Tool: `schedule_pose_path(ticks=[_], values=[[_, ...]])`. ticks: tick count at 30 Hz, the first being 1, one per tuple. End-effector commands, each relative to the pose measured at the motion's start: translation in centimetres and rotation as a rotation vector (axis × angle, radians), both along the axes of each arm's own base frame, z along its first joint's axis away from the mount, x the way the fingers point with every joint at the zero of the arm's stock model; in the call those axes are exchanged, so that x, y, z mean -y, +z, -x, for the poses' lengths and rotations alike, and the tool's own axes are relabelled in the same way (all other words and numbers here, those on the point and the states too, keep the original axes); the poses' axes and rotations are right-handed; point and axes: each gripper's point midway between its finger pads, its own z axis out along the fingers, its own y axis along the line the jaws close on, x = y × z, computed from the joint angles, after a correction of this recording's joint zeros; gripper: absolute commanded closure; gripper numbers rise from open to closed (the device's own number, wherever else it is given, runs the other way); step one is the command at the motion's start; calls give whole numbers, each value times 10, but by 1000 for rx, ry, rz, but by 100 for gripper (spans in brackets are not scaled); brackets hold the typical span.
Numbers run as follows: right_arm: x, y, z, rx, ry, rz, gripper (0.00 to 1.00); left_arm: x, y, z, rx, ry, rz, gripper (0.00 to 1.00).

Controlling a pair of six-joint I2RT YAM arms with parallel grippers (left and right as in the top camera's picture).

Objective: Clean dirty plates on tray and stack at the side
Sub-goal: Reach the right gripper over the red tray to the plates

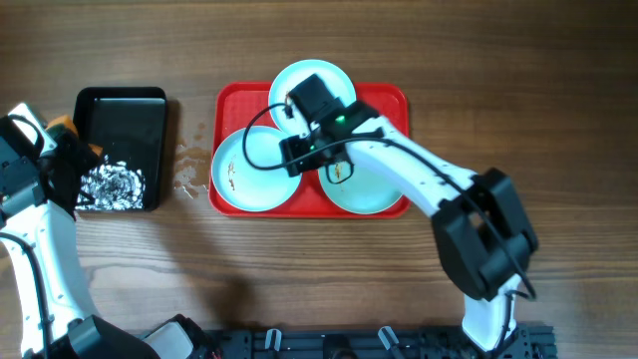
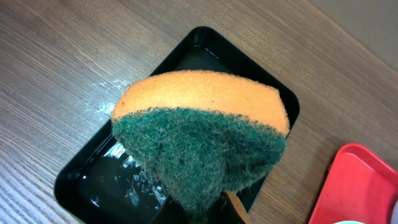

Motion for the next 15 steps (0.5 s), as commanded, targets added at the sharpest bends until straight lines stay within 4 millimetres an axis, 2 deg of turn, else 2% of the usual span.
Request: schedule_pose_path(ticks=[1,3,6,11,13,15], values=[[3,-18,-18,48,-57,53,33,-1,-2,1,-7,-9,-7,96],[1,-28,-20,47,-48,53,37,-1,-2,1,-6,-9,-7,96],[0,-43,-21,31,-55,62,53,-1,-1,0,-4,-9,-9,96],[0,-47,-20,21,-70,63,69,-1,-1,0,-5,-10,-6,96],[1,-49,-19,16,-69,67,77,6,0,-3,13,-41,22,96],[2,-51,-18,11,-71,70,89,24,5,-12,71,-124,92,96]])
